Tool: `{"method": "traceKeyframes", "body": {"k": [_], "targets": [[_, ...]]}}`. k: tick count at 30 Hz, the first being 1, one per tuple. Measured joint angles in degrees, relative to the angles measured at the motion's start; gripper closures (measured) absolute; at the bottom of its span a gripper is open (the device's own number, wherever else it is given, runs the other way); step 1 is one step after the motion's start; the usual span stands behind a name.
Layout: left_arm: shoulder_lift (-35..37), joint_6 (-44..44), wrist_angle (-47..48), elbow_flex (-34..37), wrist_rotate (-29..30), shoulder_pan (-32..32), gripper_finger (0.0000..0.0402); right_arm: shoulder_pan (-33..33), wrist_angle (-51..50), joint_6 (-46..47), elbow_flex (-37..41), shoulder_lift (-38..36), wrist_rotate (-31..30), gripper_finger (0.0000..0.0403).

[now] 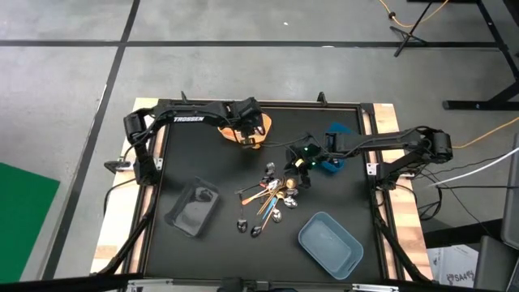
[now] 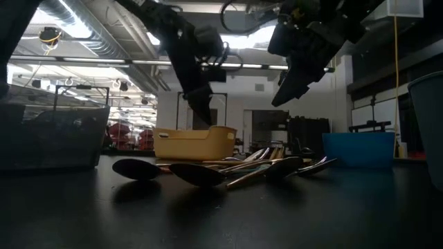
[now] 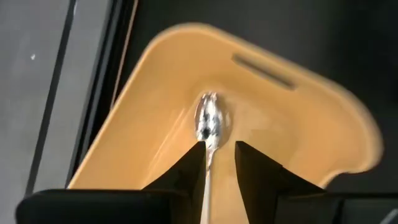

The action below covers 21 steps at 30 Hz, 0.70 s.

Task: Sort silverware by color (type)
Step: Put the gold spoon into the black bin

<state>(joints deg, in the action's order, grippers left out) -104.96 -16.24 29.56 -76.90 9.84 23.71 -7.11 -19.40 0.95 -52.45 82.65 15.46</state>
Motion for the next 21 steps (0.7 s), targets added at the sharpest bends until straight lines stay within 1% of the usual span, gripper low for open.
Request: {"method": "traceKeyframes", "body": {"k": [3,7,9,15,17,21], "targets": [[1.5,2.7,0.0,0.0,-0.3,-1.4,0.0323,0.0,0.0,0.0,0.0,0.0,0.0,0.031],[3.3,8.8,0.3,0.0,-0.9,-4.1,0.0323,0.0,0.0,0.0,0.0,0.0,0.0,0.031],[3.9,12.6,0.8,0.0,-2.8,-5.5,0.0324,0.0,0.0,0.0,0.0,0.0,0.0,0.031],[3.9,23.5,0.9,0.0,-12.3,-10.7,0.0324,0.0,-0.1,0.0,0.0,0.0,0.0,0.031],[3.7,25.1,0.9,0.0,-13.7,-12.8,0.0324,0.0,-0.1,0.0,0.0,0.0,0.0,0.031],[3.6,25.3,0.9,0.0,-13.8,-17.0,0.0324,0.0,-0.1,-0.1,0.0,0.0,0.0,0.031]]}}
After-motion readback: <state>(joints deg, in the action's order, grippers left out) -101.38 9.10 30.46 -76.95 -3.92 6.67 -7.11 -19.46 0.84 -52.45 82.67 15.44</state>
